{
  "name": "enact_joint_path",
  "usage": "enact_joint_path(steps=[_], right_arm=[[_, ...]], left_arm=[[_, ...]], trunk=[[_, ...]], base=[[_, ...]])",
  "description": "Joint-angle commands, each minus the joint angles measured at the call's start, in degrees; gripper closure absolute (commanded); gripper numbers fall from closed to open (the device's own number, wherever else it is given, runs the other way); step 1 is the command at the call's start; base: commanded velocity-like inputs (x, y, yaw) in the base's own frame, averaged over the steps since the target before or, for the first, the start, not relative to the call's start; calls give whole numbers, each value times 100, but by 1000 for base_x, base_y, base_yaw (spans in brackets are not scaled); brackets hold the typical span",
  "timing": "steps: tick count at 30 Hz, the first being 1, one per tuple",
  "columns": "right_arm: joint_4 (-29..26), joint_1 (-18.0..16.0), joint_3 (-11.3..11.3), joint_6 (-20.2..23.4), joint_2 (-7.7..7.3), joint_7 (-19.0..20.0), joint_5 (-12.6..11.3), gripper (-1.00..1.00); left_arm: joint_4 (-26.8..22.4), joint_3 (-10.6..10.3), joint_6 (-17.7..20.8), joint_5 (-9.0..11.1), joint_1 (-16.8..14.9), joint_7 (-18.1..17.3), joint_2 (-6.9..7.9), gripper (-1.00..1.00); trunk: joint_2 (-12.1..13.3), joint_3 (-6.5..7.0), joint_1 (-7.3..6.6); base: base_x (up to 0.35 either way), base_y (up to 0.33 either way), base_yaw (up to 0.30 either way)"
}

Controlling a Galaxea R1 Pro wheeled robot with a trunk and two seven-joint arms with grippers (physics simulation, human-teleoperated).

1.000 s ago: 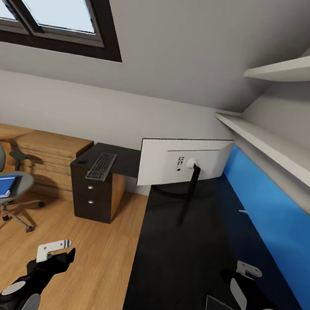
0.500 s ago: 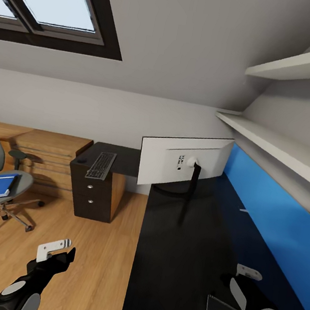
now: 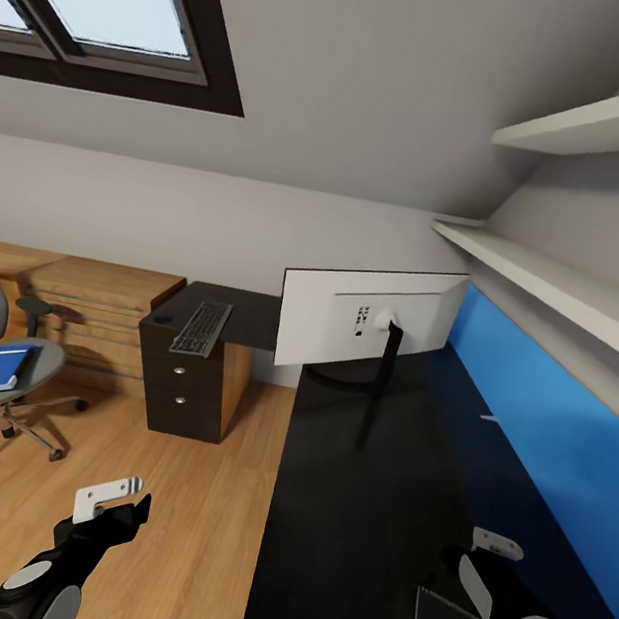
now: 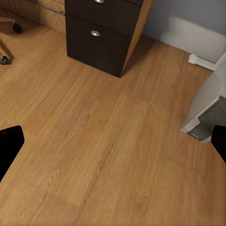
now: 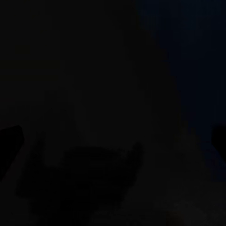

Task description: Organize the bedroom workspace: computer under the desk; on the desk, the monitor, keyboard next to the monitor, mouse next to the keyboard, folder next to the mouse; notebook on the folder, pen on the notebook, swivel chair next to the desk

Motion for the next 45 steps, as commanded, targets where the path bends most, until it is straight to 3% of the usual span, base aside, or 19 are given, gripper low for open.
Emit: enact_joint_path(steps=[1,9,20,45], right_arm=[[-15,-2,48,35,-6,-37,-47,-100],[-19,-2,57,34,-6,-34,-45,-100],[-13,-2,57,35,-6,-30,-39,-100],[-62,-2,97,-28,11,5,-33,-100]], left_arm=[[-9,3,19,60,-3,34,-3,-100],[-10,3,19,60,-3,34,-3,-100],[-12,-23,11,60,-3,34,-3,-100],[-3,-8,55,60,-3,26,26,-100]], trunk=[[-47,-26,24],[-88,-44,46],[-529,-241,287],[-529,-241,287]], base=[[0,0,0],[0,0,0],[0,0,0],[0,0,0]])
